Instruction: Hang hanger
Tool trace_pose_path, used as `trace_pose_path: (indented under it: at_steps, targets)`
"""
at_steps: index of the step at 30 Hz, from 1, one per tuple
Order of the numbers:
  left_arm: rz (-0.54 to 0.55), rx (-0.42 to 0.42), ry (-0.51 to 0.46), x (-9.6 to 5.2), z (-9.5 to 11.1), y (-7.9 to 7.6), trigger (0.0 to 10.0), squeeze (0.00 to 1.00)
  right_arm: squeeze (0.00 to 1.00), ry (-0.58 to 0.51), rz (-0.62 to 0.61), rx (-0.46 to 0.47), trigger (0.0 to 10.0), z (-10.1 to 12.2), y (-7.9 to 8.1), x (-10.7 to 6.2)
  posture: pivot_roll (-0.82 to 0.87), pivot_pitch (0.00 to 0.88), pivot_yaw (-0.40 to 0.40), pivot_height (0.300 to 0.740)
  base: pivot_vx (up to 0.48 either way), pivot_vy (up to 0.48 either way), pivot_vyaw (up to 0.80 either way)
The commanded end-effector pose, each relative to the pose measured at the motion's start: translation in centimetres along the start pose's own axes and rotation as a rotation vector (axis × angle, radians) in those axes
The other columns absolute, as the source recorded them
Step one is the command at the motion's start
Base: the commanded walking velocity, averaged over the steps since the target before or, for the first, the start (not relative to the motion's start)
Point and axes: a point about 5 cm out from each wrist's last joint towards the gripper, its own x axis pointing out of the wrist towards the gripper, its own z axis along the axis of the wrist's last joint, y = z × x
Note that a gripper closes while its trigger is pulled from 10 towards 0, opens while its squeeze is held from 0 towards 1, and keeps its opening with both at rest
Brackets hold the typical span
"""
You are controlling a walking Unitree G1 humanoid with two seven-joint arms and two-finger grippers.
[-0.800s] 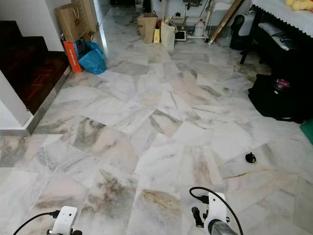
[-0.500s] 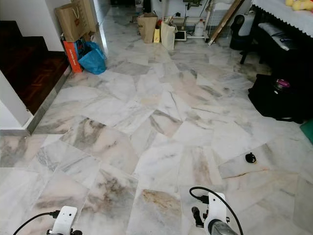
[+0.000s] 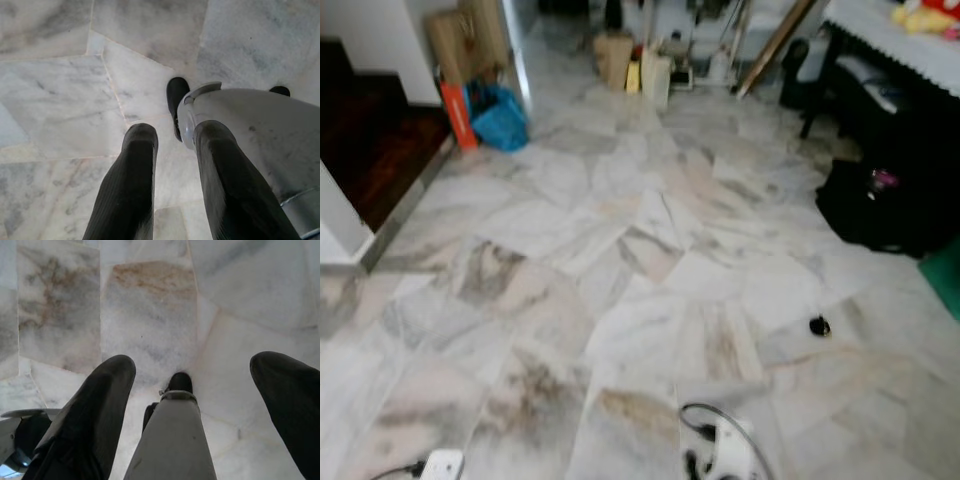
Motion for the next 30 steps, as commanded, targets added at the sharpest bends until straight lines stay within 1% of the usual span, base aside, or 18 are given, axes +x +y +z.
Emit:
trace_pose_path:
  at_steps: [1,8,10,15,16,17,19,22,26,30]
  targets:
    - [-0.008,0.004,-0.002,0.1,0.3,-0.2,10.0,0.00,0.00,-0.036,-0.020,-0.005,10.0,1.0,-0.8,0.0,0.07,0.000,-0.060,0.740,0.000,0.000,0.00]
    - [-0.011,0.003,-0.007,0.1,0.3,-0.4,10.0,0.00,0.00,-0.046,-0.034,-0.009,10.0,1.2,-0.8,0.0,0.07,0.000,-0.062,0.740,0.000,0.000,0.00]
    - [-0.012,0.016,-0.013,0.1,0.4,-0.4,10.0,0.00,0.00,-0.051,-0.039,-0.005,10.0,1.2,-0.8,0.0,0.08,0.000,-0.063,0.740,0.000,0.000,0.00]
    - [-0.007,0.051,-0.054,0.2,1.4,-0.4,10.0,0.00,0.00,-0.062,-0.049,0.014,10.0,1.3,-0.8,0.0,0.10,0.000,-0.056,0.740,0.000,0.000,0.00]
    - [-0.002,0.065,-0.068,0.2,1.8,-0.3,10.0,0.00,0.00,-0.065,-0.049,0.020,10.0,1.4,-0.7,0.0,0.10,0.000,-0.053,0.740,0.000,0.000,0.00]
    - [0.018,0.074,-0.108,0.2,2.8,-0.1,10.0,0.00,0.00,-0.068,-0.048,0.025,10.0,1.4,-0.6,0.1,0.10,0.000,-0.049,0.740,0.000,0.000,0.00]
    - [0.026,0.069,-0.120,0.2,3.1,0.1,10.0,0.00,0.00,-0.070,-0.046,0.028,10.0,1.4,-0.5,0.1,0.11,0.000,-0.047,0.740,0.000,0.000,0.00]
    - [0.049,0.065,-0.156,0.2,4.2,0.5,10.0,0.00,0.00,-0.077,-0.046,0.038,10.0,1.5,-0.4,0.1,0.11,0.000,-0.042,0.740,0.000,0.000,0.00]
    - [0.059,0.068,-0.184,0.2,4.9,0.6,10.0,0.00,0.00,-0.092,-0.052,0.052,10.0,1.6,-0.3,0.1,0.10,0.000,-0.039,0.740,0.000,0.000,0.00]
    - [0.045,0.059,-0.183,0.2,4.8,0.3,10.0,0.00,0.00,-0.107,-0.056,0.063,10.0,1.7,-0.2,0.1,0.10,0.000,-0.042,0.740,0.000,0.000,0.00]
